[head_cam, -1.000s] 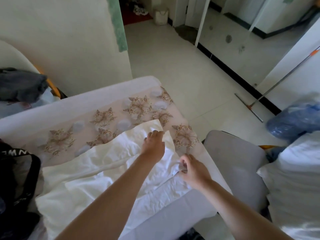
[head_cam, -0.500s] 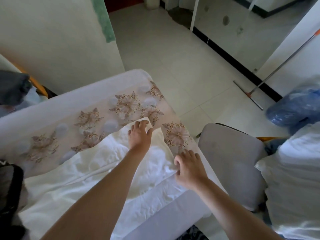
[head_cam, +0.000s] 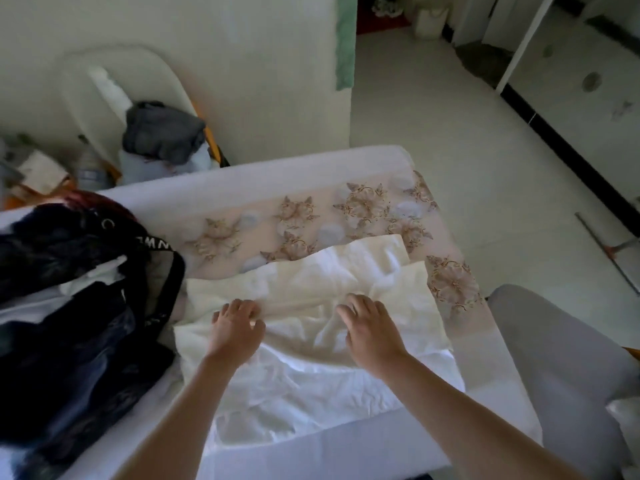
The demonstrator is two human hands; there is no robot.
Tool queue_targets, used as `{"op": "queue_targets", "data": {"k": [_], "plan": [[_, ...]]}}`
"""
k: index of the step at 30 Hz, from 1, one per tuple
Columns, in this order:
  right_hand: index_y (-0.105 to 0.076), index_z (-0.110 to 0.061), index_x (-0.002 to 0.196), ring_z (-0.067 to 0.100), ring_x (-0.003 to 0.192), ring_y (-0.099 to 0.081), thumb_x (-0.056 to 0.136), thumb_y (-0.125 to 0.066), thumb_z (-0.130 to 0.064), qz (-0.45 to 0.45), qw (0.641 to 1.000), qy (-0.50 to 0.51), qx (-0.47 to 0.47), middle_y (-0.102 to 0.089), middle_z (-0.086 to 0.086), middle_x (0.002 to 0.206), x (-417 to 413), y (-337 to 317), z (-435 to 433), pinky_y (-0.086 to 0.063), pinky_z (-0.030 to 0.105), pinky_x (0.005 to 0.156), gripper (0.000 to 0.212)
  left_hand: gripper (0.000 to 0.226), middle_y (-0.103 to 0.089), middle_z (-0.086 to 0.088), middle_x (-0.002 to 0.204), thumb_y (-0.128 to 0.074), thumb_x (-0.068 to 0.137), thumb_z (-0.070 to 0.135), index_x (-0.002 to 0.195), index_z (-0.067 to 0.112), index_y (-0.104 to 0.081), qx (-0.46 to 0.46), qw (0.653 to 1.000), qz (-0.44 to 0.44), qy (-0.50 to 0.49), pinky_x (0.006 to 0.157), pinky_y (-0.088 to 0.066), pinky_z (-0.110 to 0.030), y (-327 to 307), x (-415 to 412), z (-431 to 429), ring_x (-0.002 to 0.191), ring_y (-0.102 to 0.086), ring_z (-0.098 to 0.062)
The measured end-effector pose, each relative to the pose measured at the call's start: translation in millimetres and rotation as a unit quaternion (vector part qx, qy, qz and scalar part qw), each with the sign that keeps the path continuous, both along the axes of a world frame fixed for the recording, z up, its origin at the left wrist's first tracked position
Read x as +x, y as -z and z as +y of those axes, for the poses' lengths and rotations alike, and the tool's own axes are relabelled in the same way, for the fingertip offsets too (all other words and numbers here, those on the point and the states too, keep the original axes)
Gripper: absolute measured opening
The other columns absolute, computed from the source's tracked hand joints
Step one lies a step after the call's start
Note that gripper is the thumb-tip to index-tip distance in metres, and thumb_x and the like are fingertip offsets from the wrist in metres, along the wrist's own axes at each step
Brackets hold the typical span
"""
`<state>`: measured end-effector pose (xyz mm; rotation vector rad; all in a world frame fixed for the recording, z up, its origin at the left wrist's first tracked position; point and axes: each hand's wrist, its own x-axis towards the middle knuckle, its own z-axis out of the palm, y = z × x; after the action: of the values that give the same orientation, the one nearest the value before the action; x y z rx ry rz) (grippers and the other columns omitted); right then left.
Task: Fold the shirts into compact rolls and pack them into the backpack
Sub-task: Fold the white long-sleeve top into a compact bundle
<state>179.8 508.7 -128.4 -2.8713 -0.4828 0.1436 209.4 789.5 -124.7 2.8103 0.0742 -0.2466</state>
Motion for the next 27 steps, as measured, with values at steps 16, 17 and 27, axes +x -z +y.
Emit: {"op": "queue_targets", "data": {"k": [16,17,27], "plan": [[-0.044,-0.016,0.146,0.036,0.135,-0.041,0.081,-0.065,-0.017,0.011,0.997,0.012,-0.081,-0.04,0.016,0.15,16.1,2.1,49.3,-0.043,0.047,0.104,0.069,0.045,-0.062,-0.002,0.09,-0.067,0.085,0.043,0.117,0.027,-0.04,-0.107,0.971,0.167,-0.131,0.067,-0.053,-0.033,-34.2,-5.5,71.4,0.078,-0.062,-0.022],[-0.044,-0.016,0.145,0.035,0.135,-0.04,0.082,-0.062,-0.023,0.0,0.998,-0.008,-0.067,-0.039,0.016,0.15,10.1,0.8,51.9,-0.042,0.047,0.105,0.066,0.051,-0.06,-0.002,0.094,-0.071,0.082,0.039,0.12,0.027,-0.039,-0.11,0.967,0.18,-0.142,0.068,-0.053,-0.032,-29.8,-12.6,74.2,0.081,-0.062,-0.023],[-0.057,-0.025,0.12,0.025,0.084,-0.057,0.062,-0.061,-0.011,0.03,0.996,-0.072,-0.038,-0.048,0.003,0.102,-37.6,12.0,30.7,-0.05,0.035,0.071,0.06,0.03,-0.048,0.013,0.105,-0.073,0.072,0.046,0.097,0.033,-0.062,-0.028,0.981,0.064,0.18,0.094,-0.04,-0.029,10.3,-74.4,52.7,0.1,-0.044,-0.009]]}}
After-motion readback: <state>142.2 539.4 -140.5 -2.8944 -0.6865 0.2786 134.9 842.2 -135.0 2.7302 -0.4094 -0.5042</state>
